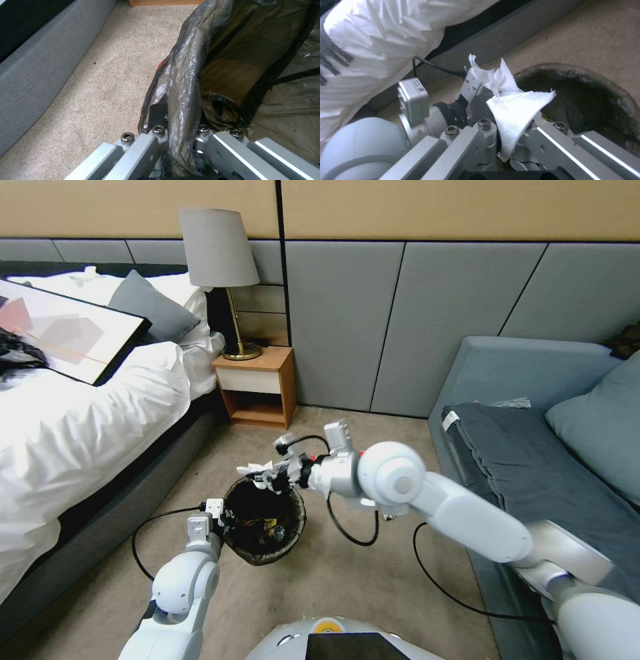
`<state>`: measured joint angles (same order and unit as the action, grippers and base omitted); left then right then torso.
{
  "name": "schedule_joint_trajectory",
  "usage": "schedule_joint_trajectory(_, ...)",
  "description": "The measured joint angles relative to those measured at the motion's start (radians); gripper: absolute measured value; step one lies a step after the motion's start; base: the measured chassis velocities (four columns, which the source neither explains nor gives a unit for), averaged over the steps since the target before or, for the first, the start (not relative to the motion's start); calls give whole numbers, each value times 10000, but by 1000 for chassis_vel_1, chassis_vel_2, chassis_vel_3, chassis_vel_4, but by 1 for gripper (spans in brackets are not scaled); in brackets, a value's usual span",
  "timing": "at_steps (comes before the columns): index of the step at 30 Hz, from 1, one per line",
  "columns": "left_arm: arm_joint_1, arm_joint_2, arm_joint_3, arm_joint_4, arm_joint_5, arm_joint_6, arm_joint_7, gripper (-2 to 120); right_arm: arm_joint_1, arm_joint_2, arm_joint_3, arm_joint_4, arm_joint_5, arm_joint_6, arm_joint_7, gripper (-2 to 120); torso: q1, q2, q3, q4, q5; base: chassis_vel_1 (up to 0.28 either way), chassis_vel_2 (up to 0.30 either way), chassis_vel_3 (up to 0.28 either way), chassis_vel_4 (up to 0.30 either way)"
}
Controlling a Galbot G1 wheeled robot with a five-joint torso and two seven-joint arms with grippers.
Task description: Pick up the trash bin, then pick up the garbage from the floor and place it into the trash bin.
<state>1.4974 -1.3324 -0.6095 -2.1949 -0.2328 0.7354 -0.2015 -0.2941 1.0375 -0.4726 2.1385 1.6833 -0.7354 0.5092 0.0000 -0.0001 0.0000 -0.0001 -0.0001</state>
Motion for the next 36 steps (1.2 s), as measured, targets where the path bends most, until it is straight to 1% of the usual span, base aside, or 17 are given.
schedule_joint_trajectory(2, 3, -28, 7, 8, 0, 0, 1, 0, -198, 134, -178, -296, -367, -1, -1, 0, 0, 0, 0, 1, -1, 0, 0, 0, 0)
schedule_joint_trajectory(8, 0, -66, 6, 26, 13, 0, 1, 0, -520, 310, -246, -669, -631, 0, 12, 0, 0, 0, 0, 2, 0, 0, 0, 0, 0)
schedule_joint_trajectory(11, -13, -91, -33, 26, 12, 0, 1, 0, -785, 282, -359, -749, -682, 0, -44, 8, 0, 1, 0, 0, 0, 0, 0, 0, 0)
schedule_joint_trajectory(12, -13, -91, -33, 26, 12, 0, 1, 0, -785, 282, -359, -749, -682, 0, -44, 8, 0, 1, 0, 0, 0, 0, 0, 0, 0)
schedule_joint_trajectory(13, -13, -101, -38, 26, 12, 0, 2, 0, -846, 284, -376, -760, -708, 0, -58, 11, 0, 0, 0, 0, 0, 0, 0, 0, 0)
schedule_joint_trajectory(15, -7, -121, -40, 26, 16, 0, 4, 0, -1044, 335, -384, -824, -836, 0, -103, 23, 0, 0, 0, 0, 0, 0, 0, 0, 0)
schedule_joint_trajectory(16, -7, -121, -40, 26, 16, 0, 4, 0, -1044, 335, -384, -824, -836, 0, -103, 23, 0, 0, 0, 0, 0, 0, 0, 0, 0)
schedule_joint_trajectory(18, -5, -141, -47, 37, 25, 0, 5, 0, -1122, 390, -377, -882, -916, 0, -103, 33, 0, 0, 0, 1, 1, 0, 0, 0, 0)
schedule_joint_trajectory(21, -3, -146, -48, 50, 31, 0, 8, 0, -1125, 408, -371, -897, -931, 0, -99, 39, 0, 0, 0, 2, 0, 0, 0, 0, 0)
schedule_joint_trajectory(23, 1, -169, -46, 51, 49, 0, 8, 0, -1124, 416, -353, -914, -947, 0, -95, 52, -1, 0, 0, 1, 1, 0, 0, 0, 0)
schedule_joint_trajectory(24, 1, -169, -46, 51, 49, 0, 8, 0, -1124, 416, -353, -914, -947, 0, -95, 52, -1, 0, 0, 1, 1, 0, 0, 0, 0)
schedule_joint_trajectory(26, 8, -183, -45, 46, 58, 0, 8, 0, -1163, 409, -321, -914, -956, 0, -78, 60, 0, 0, 0, 1, 0, 0, 0, 0, 0)
schedule_joint_trajectory(27, 8, -183, -45, 46, 58, 0, 8, 0, -1163, 409, -321, -914, -956, 0, -78, 60, 0, 0, 0, 1, 0, 0, 0, 0, 0)
schedule_joint_trajectory(30, 8, -169, -70, 41, 76, 0, 7, 0, -1278, 322, -262, -886, -985, 0, -46, 77, 0, 0, 0, 2, 0, 0, 0, 0, 0)
schedule_joint_trajectory(31, 8, -169, -70, 41, 76, 0, 7, 0, -1278, 322, -262, -886, -985, 0, -46, 77, 0, 0, 0, 2, 0, 0, 0, 0, 0)
schedule_joint_trajectory(34, 0, -146, -87, 42, 109, 0, 8, 0, -1440, 234, -177, -908, -1045, 0, -51, 92, 0, 0, 0, 1, 1, 0, 0, 0, 0)
schedule_joint_trajectory(36, -2, -143, -94, 34, 108, 0, 9, 0, -1475, 218, -171, -917, -1074, 0, -51, 95, 0, 0, 0, 1, 0, 0, 0, 0, 0)
